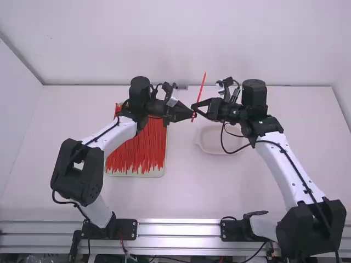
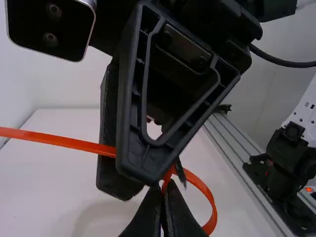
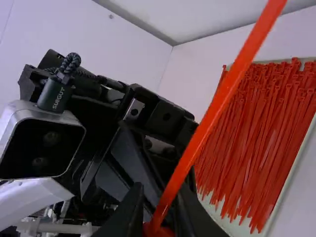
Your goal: Fasten the cable tie
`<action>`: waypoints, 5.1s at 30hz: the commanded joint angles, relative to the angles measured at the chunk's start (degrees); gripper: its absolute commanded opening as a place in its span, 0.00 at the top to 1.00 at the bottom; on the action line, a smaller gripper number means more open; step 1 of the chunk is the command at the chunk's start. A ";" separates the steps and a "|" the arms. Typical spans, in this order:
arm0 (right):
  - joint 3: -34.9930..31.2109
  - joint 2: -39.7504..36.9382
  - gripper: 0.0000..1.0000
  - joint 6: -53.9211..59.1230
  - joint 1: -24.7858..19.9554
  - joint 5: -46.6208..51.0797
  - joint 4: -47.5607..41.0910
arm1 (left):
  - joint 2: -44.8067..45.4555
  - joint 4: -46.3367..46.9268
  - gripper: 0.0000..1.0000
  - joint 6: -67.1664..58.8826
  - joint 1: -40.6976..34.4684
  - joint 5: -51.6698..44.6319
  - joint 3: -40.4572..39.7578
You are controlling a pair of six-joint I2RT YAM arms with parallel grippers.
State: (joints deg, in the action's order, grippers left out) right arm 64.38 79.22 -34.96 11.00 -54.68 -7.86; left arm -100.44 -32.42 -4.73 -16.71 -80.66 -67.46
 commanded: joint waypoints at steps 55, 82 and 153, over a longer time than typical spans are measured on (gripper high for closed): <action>-15.93 -0.55 1.00 12.59 -2.12 40.15 -3.28 | -0.04 51.08 0.01 -13.99 18.40 12.55 0.04; -27.02 12.61 0.36 10.69 -5.01 41.40 17.68 | -0.04 48.46 0.01 -15.23 17.73 15.82 5.18; -64.38 -54.64 0.76 34.96 -11.00 54.68 7.86 | 53.51 32.42 0.72 4.73 16.71 63.28 43.76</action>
State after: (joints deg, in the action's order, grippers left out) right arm 0.58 27.09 -0.27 -0.10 -0.21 0.34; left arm -49.87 0.10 0.03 -0.23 -22.74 -26.11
